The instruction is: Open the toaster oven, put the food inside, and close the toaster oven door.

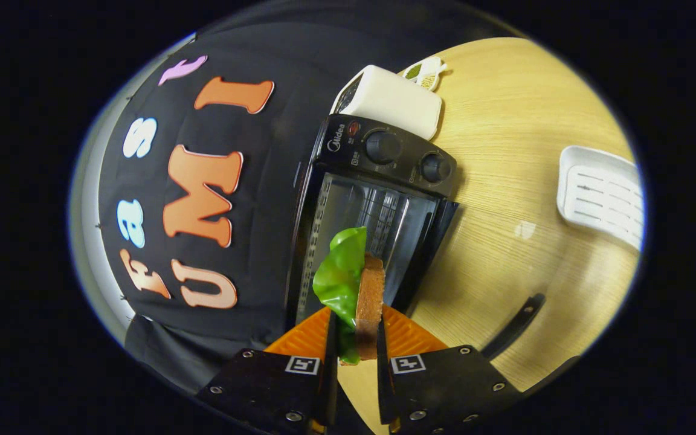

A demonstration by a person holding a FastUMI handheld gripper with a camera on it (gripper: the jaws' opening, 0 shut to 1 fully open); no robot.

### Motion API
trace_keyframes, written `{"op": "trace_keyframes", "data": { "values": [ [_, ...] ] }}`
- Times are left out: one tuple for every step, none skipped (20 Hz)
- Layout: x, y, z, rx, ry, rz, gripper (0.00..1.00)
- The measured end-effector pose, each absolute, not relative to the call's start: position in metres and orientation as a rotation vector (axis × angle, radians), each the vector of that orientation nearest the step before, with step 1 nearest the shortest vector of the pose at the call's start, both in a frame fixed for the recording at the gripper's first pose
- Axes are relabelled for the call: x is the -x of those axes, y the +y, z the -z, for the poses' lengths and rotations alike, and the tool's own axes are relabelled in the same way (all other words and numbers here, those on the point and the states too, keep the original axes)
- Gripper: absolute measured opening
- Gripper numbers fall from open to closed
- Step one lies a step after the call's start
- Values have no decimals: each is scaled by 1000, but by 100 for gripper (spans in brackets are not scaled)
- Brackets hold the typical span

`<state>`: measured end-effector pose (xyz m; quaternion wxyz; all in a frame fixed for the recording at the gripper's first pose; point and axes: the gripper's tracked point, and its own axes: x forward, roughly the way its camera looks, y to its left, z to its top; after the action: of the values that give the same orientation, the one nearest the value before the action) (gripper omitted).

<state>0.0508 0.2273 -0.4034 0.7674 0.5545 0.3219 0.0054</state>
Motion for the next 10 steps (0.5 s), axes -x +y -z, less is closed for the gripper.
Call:
{"op": "trace_keyframes", "data": {
  "values": [
    [-58,229,408,-1221,679,2,28],
    [-64,232,413,-1235,668,18,28],
    [-71,235,415,-1244,652,22,28],
    [-77,239,414,-1248,634,18,28],
    [-83,241,416,-1252,617,19,28],
    [-89,244,418,-1261,605,26,28],
    [-94,246,423,-1281,602,39,28],
    [-100,248,426,-1305,596,49,28],
    [-106,250,426,-1322,578,50,28],
    [-111,252,428,-1325,564,49,28]
  ]
}}
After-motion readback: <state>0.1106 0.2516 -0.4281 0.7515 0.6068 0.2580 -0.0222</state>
